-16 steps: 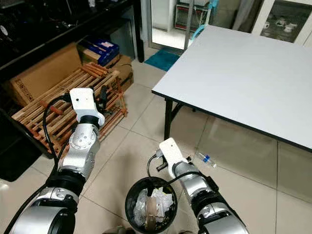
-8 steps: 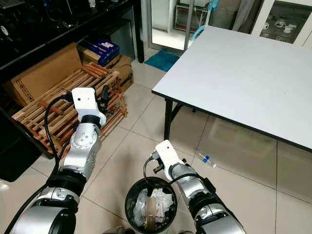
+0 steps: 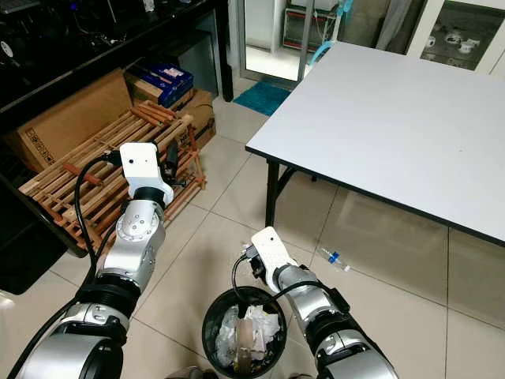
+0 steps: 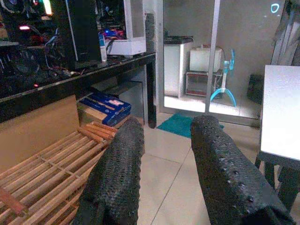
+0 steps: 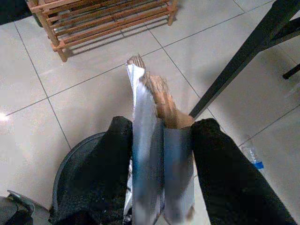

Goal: Picking trash to rubbish bin

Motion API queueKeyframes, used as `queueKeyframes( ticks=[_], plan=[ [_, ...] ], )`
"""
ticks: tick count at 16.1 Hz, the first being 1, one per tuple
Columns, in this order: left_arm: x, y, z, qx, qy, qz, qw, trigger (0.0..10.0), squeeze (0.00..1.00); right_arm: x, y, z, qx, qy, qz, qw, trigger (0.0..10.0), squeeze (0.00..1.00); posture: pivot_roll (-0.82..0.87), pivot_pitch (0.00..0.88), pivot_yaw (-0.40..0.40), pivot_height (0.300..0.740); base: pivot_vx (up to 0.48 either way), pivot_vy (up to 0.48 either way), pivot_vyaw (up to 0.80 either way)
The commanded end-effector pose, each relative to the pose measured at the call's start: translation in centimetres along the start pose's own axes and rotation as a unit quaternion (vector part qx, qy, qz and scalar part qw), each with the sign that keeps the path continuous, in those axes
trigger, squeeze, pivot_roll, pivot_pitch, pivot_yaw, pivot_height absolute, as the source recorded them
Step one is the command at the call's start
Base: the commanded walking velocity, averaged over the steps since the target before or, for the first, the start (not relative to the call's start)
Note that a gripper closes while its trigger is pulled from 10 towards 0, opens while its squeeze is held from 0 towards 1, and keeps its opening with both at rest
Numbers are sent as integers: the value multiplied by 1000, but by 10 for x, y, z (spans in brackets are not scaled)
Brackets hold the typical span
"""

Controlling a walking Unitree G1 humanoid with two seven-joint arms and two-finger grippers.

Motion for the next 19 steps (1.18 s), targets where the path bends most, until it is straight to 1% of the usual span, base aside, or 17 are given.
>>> queueKeyframes(
  ticks=[1, 2, 4, 5, 6, 15, 16, 17, 18, 19],
  plan=[
    [-1, -2, 1, 6, 0, -7, 1000, 10000, 0, 0, -2, 1, -5, -2, 1, 1000, 10000, 459, 21, 34, 12, 740, 0, 0, 0],
    [-1, -3, 0, 7, 1, -9, 1000, 10000, 0, 0, -2, 1, -7, 0, 2, 1000, 10000, 0, 20, 37, 13, 740, 0, 0, 0],
    [-1, -4, -1, 8, 4, -11, 1000, 10000, 0, 0, -1, 1, -6, -2, 4, 1000, 10000, 0, 20, 38, 12, 740, 0, 0, 0],
    [-1, -4, -1, 8, 5, -11, 1000, 10000, 0, 0, -1, 1, -3, -3, 4, 1000, 10000, 725, 21, 38, 12, 740, 0, 0, 0],
    [-1, -4, -1, 8, 6, -11, 1000, 10000, 0, 0, -1, 2, 0, -5, 5, 1000, 10000, 1000, 21, 38, 12, 740, 0, 0, 0],
    [-1, -6, -1, 7, 8, -15, 1000, 10000, 0, 0, -3, 4, -1, -8, 1, 1000, 10000, 1000, 21, 39, 11, 740, 0, 0, 0],
    [-2, -6, -3, 7, 13, -18, 1000, 10000, 0, 0, -7, 5, -9, -9, -10, 1000, 10000, 698, 23, 39, 12, 740, 0, 0, 0],
    [-2, -6, -3, 7, 14, -18, 1000, 10000, 0, 0, -8, 5, -11, -10, -14, 1000, 10000, 0, 23, 39, 12, 740, 0, 0, 0],
    [-2, -6, -5, 8, 18, -18, 1000, 10000, 0, -1, -13, 10, -8, -23, -28, 999, 10000, 0, 23, 39, 12, 740, 0, 0, 0],
    [-4, -5, -8, 10, 23, -18, 1000, 10000, 0, -4, -31, 26, -4, -68, -81, 994, 10000, 0, 21, 41, 14, 740, 0, 0, 0]
  ],
)
Point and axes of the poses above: a point about 5 cm out from each wrist's last joint towards the gripper, its own x axis pointing out of the wrist towards the gripper, its own z axis along the axis of the wrist's last joint, y = z × x, the point moved 1 cm from there along x, pointing out of the wrist towards the gripper, and after that the axes turned 13 degrees about -x, right-handed, at the moved point
